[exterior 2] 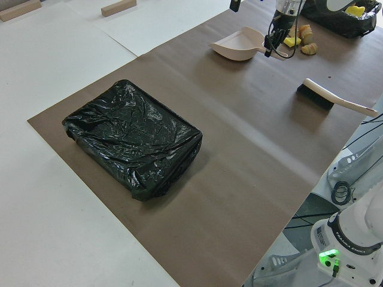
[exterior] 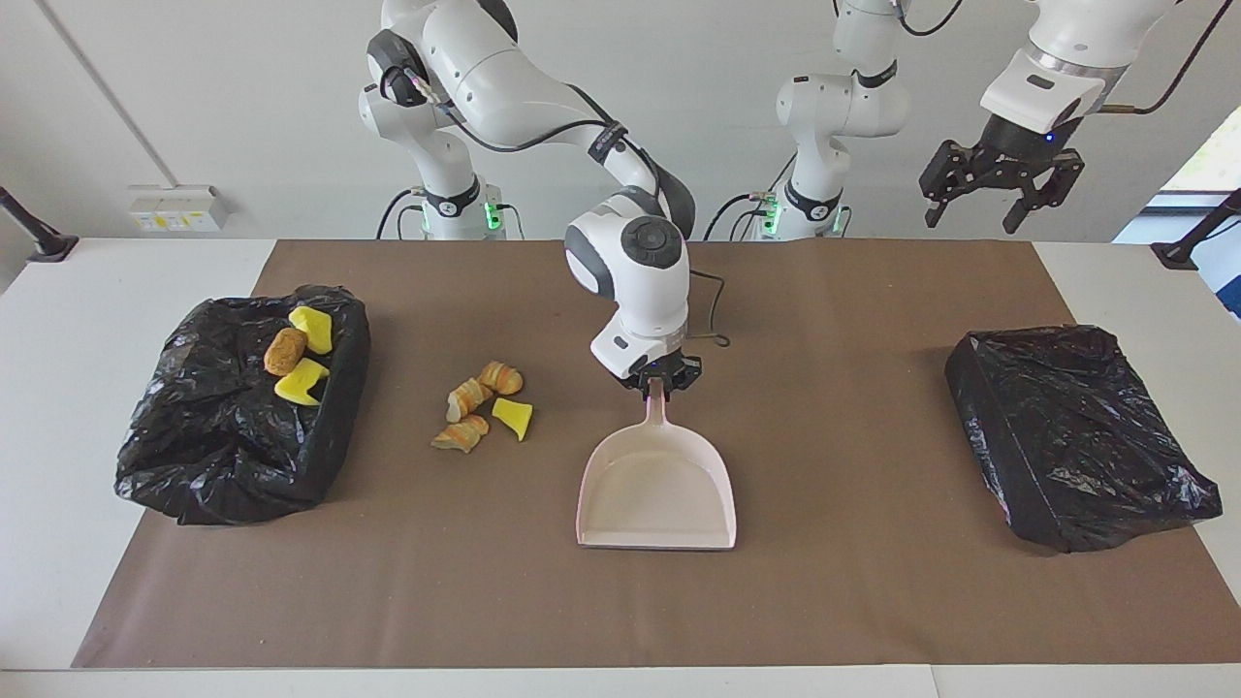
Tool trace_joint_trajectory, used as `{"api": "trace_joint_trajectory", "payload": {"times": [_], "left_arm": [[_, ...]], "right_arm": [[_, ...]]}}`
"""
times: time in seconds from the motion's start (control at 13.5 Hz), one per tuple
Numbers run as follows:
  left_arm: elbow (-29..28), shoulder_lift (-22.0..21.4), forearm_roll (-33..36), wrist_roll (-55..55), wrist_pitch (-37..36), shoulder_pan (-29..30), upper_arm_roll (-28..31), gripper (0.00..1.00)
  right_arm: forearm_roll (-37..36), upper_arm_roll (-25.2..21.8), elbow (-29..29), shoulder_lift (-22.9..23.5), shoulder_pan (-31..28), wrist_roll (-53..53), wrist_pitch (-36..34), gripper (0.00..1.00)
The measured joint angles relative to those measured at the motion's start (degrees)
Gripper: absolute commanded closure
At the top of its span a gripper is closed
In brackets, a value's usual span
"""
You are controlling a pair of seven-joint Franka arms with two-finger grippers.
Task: Sweep and dump trash in bin
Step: 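Return the dustpan to the table center with the right gripper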
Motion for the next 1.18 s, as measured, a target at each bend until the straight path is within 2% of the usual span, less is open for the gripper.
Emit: {"api": "trace_joint_trajectory", "payload": {"times": [0.15, 0.37, 0.66, 0.89, 1.03, 1.18], "left_arm": [[0.0, 0.0, 0.0, 0.0, 0.5, 0.0, 0.0, 0.00], [0.0, 0.0, 0.0, 0.0, 2.0, 0.0, 0.0, 0.00], [-0.9, 1.2, 0.0, 0.1, 7.6, -0.1, -0.8, 0.00], [-1.6, 5.4, 0.0, 0.2, 14.2, -2.6, -1.8, 0.00], [-1.8, 9.0, 0.0, 0.2, 18.3, -5.4, -2.0, 0.00], [-1.9, 12.6, 0.0, 0.1, 22.0, -8.2, -2.1, 0.00]], "right_arm": [[0.0, 0.0, -0.8, 0.0, 0.1, 0.0, 0.9, 0.40], [0.0, 0.1, -0.6, -0.4, 0.1, 0.0, 0.3, 0.01], [0.2, 1.8, -0.9, -5.5, 0.2, 0.0, -6.0, 0.00], [4.1, 3.6, -3.2, -11.0, 0.5, 0.0, -14.7, 0.00], [7.0, 4.2, -7.3, -15.1, 1.6, 0.0, -17.3, 0.00], [9.5, 4.4, -14.6, -19.6, 3.9, 0.4, -16.3, 0.00]]}}
